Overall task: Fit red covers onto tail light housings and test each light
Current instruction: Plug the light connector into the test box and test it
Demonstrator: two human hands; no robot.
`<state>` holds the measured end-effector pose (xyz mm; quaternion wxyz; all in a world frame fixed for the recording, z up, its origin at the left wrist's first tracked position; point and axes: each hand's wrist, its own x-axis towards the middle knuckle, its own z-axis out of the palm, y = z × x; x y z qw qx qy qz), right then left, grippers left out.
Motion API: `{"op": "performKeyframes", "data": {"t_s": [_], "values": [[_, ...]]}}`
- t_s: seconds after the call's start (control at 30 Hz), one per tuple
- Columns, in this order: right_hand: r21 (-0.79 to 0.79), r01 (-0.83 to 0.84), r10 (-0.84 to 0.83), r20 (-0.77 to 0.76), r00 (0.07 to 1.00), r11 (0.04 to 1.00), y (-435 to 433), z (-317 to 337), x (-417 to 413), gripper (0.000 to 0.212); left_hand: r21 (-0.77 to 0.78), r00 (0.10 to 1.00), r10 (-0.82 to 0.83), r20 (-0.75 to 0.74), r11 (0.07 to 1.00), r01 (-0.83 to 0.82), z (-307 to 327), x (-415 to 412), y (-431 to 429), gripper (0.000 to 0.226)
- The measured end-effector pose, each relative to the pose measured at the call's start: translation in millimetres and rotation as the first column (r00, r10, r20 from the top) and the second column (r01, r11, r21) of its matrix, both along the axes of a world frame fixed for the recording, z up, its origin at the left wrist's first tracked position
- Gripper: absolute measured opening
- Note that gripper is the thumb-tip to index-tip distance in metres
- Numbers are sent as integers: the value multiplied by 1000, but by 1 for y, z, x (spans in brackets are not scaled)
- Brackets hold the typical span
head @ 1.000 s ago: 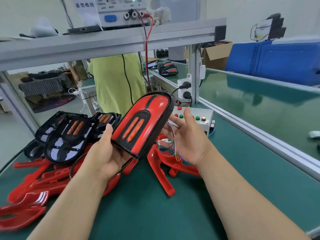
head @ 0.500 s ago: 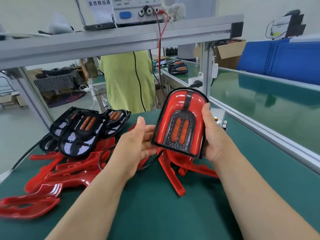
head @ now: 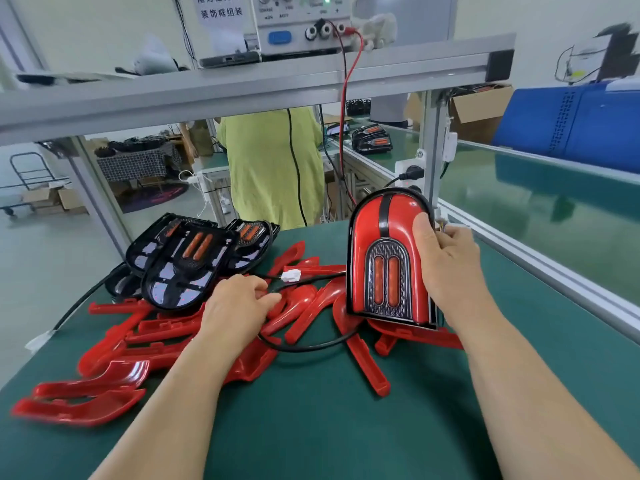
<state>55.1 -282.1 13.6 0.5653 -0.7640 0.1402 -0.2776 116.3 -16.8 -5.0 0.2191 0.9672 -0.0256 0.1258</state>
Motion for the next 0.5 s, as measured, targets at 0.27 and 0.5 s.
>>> {"op": "performKeyframes", "data": {"t_s": [0.27, 0.5], "values": [[-259, 112, -105, 39, 994, 959, 1, 3, -3, 70, 104, 1000, 20, -1, 994, -19, 5, -5, -4, 21], [-257, 95, -90, 30, 995, 962, 0, 4, -2, 66, -270, 957, 54, 285, 963, 26, 20, -4, 4, 15]]}}
